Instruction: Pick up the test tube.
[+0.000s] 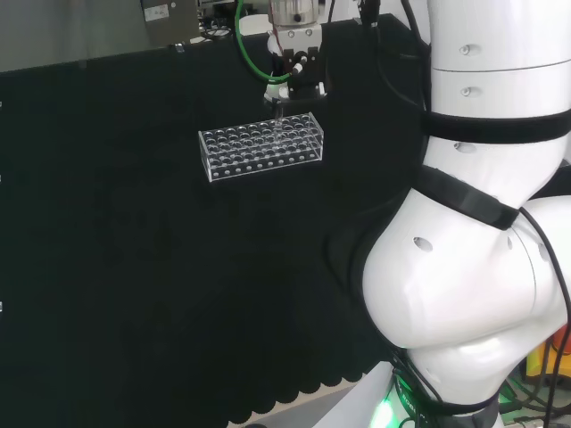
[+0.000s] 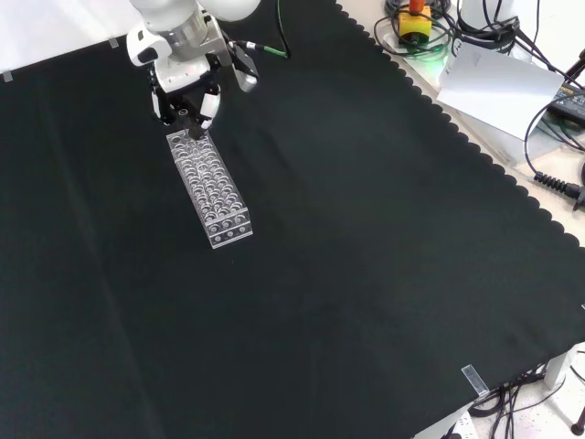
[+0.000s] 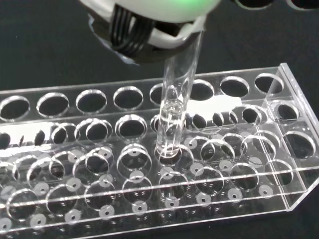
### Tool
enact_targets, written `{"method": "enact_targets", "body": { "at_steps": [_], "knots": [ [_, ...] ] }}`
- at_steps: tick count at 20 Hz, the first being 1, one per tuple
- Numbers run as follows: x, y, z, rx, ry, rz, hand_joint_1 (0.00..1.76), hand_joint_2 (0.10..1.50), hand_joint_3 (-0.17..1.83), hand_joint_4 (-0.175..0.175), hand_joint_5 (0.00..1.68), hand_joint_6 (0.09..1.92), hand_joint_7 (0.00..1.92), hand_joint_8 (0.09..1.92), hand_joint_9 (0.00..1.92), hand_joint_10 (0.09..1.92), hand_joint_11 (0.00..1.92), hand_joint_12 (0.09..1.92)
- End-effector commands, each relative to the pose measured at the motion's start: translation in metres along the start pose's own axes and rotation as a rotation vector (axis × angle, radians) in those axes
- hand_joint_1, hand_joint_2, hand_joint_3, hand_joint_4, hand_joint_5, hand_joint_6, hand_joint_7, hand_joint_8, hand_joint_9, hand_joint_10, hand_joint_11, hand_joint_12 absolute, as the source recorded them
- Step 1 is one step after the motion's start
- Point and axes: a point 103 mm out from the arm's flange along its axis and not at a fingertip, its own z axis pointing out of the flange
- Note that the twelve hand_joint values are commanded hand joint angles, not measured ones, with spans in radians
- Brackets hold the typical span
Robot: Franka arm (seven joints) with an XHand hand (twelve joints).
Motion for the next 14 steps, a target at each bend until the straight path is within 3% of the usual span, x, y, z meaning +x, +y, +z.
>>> {"method": "enact_targets", "body": {
  "at_steps": [1, 6, 14],
  "knots": [
    [-0.003, 0.000, -0.017, 0.053, 0.053, 0.007, 1.23, 0.72, 0.51, -0.175, 1.33, 0.50, 1.75, 0.43, 1.62, 0.50, 1.24, 0.81],
    [-0.008, -0.001, -0.039, 0.093, 0.091, 0.010, 1.23, 0.71, 0.52, -0.175, 1.33, 0.50, 1.75, 0.43, 1.62, 0.50, 1.24, 0.81],
    [-0.011, -0.016, -0.081, 0.044, 0.092, -0.023, 1.23, 0.71, 0.53, -0.175, 1.33, 0.50, 1.75, 0.43, 1.63, 0.50, 1.24, 0.82]
  ]
}}
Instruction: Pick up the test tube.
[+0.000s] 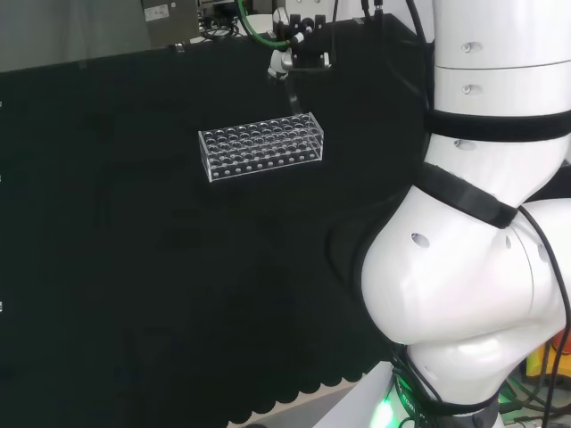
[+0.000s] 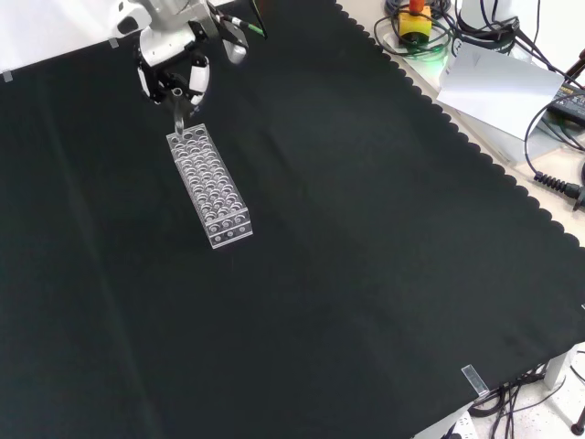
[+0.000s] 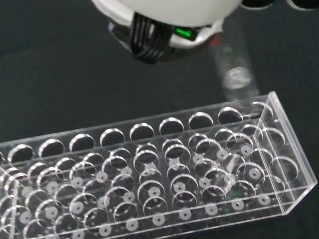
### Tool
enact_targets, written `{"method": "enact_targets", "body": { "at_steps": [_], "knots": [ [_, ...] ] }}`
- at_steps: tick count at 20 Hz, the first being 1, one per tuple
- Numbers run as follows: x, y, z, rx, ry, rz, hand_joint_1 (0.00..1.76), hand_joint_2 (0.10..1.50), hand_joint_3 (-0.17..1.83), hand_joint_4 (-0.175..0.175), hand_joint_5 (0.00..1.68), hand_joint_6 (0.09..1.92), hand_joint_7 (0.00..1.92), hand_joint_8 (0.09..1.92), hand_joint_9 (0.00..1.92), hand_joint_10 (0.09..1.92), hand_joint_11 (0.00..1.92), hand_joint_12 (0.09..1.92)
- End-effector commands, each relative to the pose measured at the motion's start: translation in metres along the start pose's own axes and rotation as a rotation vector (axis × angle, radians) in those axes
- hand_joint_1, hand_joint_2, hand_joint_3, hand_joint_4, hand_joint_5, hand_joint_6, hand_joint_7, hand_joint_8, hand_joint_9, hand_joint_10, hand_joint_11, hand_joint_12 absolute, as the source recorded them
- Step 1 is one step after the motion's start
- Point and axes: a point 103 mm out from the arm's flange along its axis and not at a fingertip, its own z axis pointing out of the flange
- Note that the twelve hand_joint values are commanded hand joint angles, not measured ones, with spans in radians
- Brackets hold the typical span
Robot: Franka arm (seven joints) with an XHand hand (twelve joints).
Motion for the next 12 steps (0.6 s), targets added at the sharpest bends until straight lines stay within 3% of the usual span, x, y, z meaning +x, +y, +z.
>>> {"method": "enact_targets", "body": {
  "at_steps": [1, 6, 12],
  "knots": [
    [-0.001, -0.017, -0.034, -0.032, 0.009, -0.030, 1.23, 0.70, 0.54, -0.175, 1.33, 0.51, 1.75, 0.43, 1.63, 0.50, 1.24, 0.82],
    [-0.001, -0.032, -0.064, -0.067, 0.012, -0.039, 1.23, 0.70, 0.54, -0.175, 1.33, 0.51, 1.75, 0.43, 1.63, 0.50, 1.24, 0.82],
    [-0.006, -0.052, -0.101, -0.113, 0.063, -0.025, 1.23, 0.69, 0.56, -0.175, 1.33, 0.51, 1.75, 0.43, 1.63, 0.50, 1.24, 0.82]
  ]
}}
